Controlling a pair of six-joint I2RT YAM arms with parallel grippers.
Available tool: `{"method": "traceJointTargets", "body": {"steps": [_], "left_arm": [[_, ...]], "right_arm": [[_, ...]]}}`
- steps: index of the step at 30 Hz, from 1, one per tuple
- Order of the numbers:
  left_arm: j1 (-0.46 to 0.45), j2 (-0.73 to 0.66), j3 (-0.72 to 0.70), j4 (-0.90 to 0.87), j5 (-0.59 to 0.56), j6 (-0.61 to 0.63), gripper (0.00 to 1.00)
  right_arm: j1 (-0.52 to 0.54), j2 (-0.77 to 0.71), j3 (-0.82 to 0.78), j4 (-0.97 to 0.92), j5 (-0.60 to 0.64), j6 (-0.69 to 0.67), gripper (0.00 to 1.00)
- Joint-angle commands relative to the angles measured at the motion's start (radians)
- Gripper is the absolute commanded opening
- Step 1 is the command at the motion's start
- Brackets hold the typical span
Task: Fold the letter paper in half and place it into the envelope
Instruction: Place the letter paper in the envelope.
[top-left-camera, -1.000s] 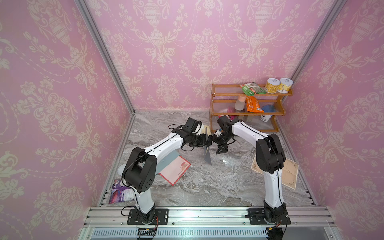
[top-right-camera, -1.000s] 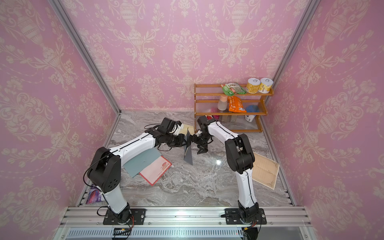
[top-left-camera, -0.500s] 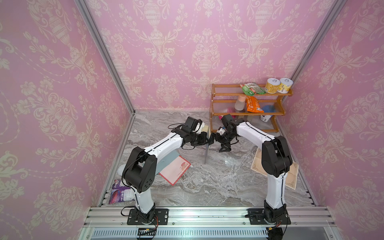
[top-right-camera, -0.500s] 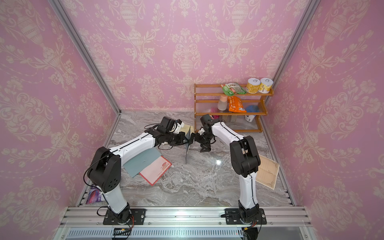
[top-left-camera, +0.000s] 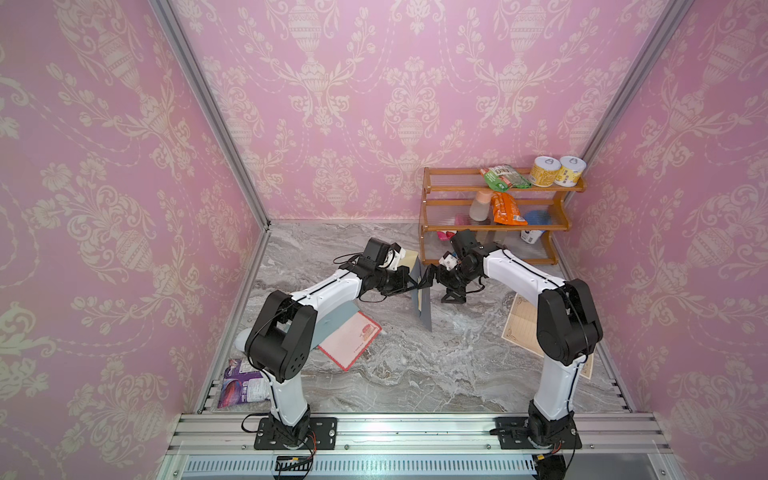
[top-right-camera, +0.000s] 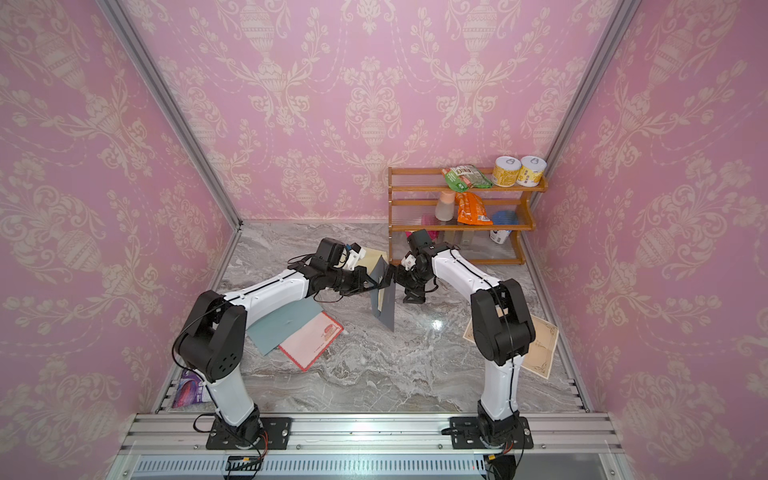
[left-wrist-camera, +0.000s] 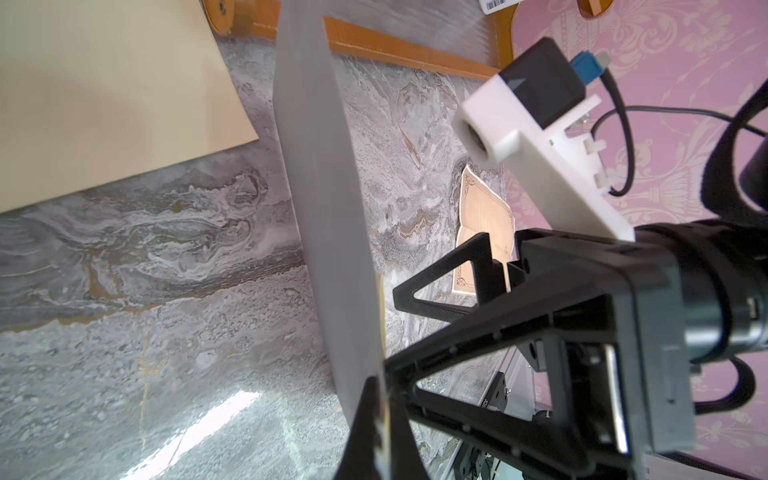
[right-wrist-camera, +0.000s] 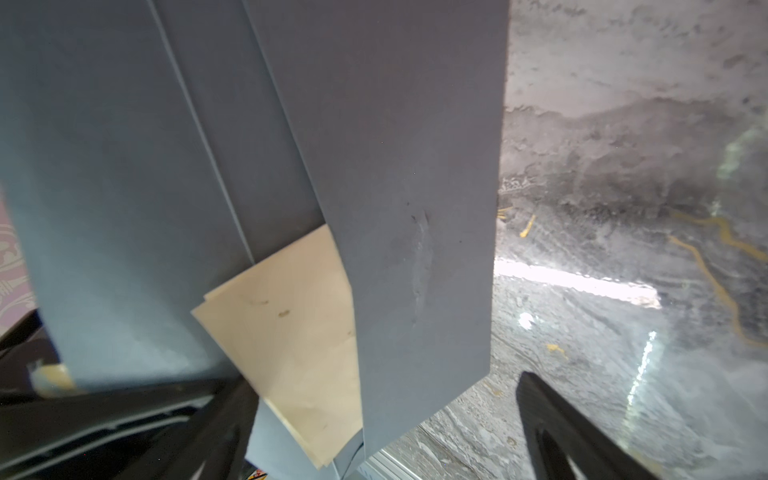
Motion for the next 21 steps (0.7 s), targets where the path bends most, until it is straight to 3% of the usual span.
{"method": "traceJointTargets", "body": {"steps": [1, 15, 21], "left_arm": [[0.009, 0.038, -0.047, 0.081, 0.072, -0.058, 0.0], [0.02, 0.066, -0.063, 0.105, 0.106, -0.073, 0.0], [0.028, 0.065, -0.063, 0.115, 0.108, -0.083, 0.0]], "right_arm": [[0.009, -0.012, -0.009, 0.108, -0.049, 0.031, 1.0], [0.025, 0.065, -0.013, 0.115, -0.022, 0.005, 1.0], [0.028, 0.029, -0.079, 0.133, -0.019, -0.04, 1.0]]}}
